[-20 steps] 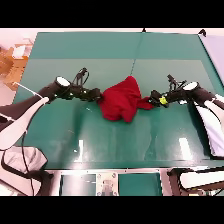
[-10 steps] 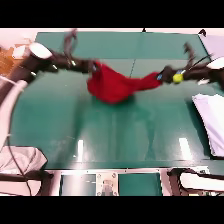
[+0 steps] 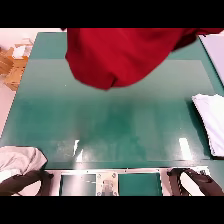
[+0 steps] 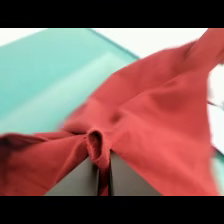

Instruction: Fold the shirts.

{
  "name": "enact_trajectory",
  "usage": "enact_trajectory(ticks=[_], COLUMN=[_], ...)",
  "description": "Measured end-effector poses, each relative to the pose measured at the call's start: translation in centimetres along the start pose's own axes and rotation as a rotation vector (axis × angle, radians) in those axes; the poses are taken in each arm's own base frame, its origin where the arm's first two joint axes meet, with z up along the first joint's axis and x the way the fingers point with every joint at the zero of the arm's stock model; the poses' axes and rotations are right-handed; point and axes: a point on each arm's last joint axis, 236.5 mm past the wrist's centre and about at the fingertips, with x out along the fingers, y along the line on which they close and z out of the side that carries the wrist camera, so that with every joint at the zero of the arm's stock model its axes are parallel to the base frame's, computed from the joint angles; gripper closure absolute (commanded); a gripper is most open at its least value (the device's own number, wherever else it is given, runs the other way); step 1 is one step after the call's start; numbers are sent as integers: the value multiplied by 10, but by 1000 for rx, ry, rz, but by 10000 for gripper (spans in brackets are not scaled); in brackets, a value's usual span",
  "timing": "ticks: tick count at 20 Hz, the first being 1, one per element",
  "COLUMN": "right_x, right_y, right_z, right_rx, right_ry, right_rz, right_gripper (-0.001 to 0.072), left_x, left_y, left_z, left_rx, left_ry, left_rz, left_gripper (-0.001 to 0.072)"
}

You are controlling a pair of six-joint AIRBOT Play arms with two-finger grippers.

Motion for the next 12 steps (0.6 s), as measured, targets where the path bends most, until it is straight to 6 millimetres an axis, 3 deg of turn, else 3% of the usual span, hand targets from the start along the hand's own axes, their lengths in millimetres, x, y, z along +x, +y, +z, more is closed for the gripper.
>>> enact_trajectory(ticks=[2,4,8,10,11,12], right_x=[-13,-13,12,25,29,32], right_y=[7,2,-37,-59,-68,-76], right_z=[-14,-44,-159,-232,-264,-293], right_rx=[0,38,225,353,407,457], right_ry=[7,51,258,373,415,451], right_rz=[-17,-29,-61,-87,-104,-123], right_gripper=[698,698,698,698,699,699], left_x=[4,16,57,77,88,96], left_y=[-2,7,38,54,61,66], left_z=[-29,-66,-165,-218,-247,-270], left_rx=[-49,-129,-330,-426,-479,-524], left_ry=[99,198,367,428,461,489], left_rz=[-22,-36,-40,-31,-28,-28], left_gripper=[686,685,671,229,140,141])
